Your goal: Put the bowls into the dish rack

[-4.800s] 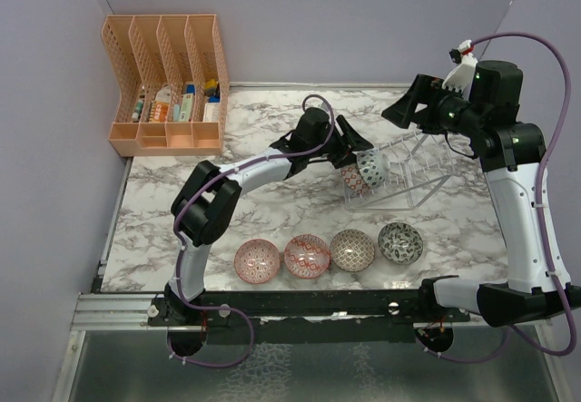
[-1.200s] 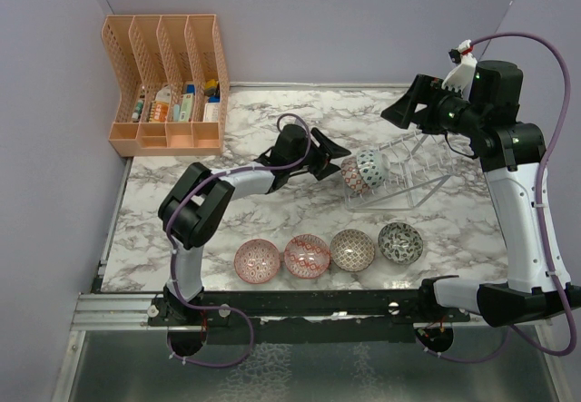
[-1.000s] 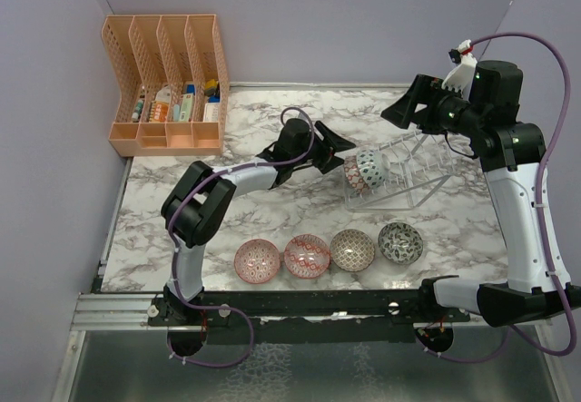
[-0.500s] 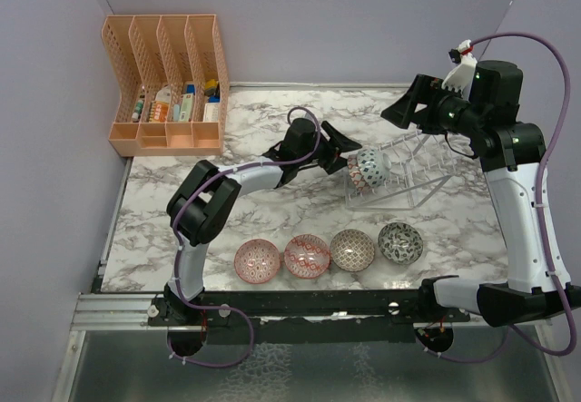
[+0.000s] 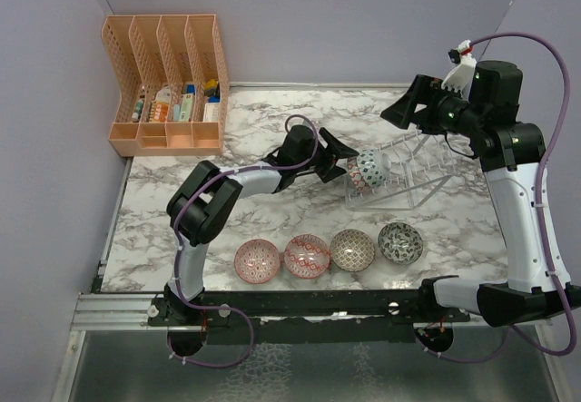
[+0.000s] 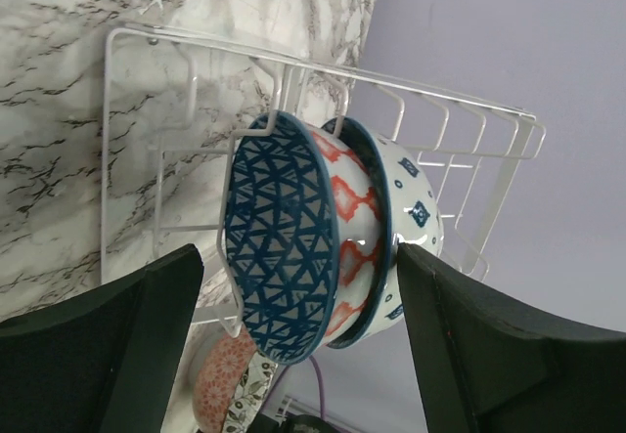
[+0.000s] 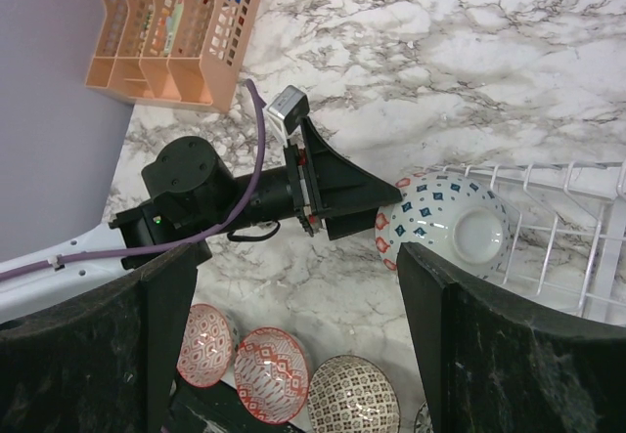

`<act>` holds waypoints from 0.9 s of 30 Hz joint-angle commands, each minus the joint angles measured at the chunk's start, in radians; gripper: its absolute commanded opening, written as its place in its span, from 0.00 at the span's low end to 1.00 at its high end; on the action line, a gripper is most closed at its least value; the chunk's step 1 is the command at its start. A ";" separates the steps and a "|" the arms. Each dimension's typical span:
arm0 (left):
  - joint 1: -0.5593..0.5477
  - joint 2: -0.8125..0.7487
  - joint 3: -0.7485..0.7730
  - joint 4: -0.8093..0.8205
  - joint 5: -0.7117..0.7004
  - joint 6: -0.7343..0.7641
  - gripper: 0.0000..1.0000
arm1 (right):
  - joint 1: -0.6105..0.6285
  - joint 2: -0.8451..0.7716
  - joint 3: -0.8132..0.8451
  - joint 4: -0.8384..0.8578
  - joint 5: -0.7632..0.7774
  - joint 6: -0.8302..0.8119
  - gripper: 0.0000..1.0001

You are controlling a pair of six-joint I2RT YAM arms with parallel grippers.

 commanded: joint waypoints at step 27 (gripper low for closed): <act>0.083 -0.414 -0.124 -0.308 0.017 0.310 0.99 | -0.005 -0.027 0.061 -0.030 -0.013 0.017 0.91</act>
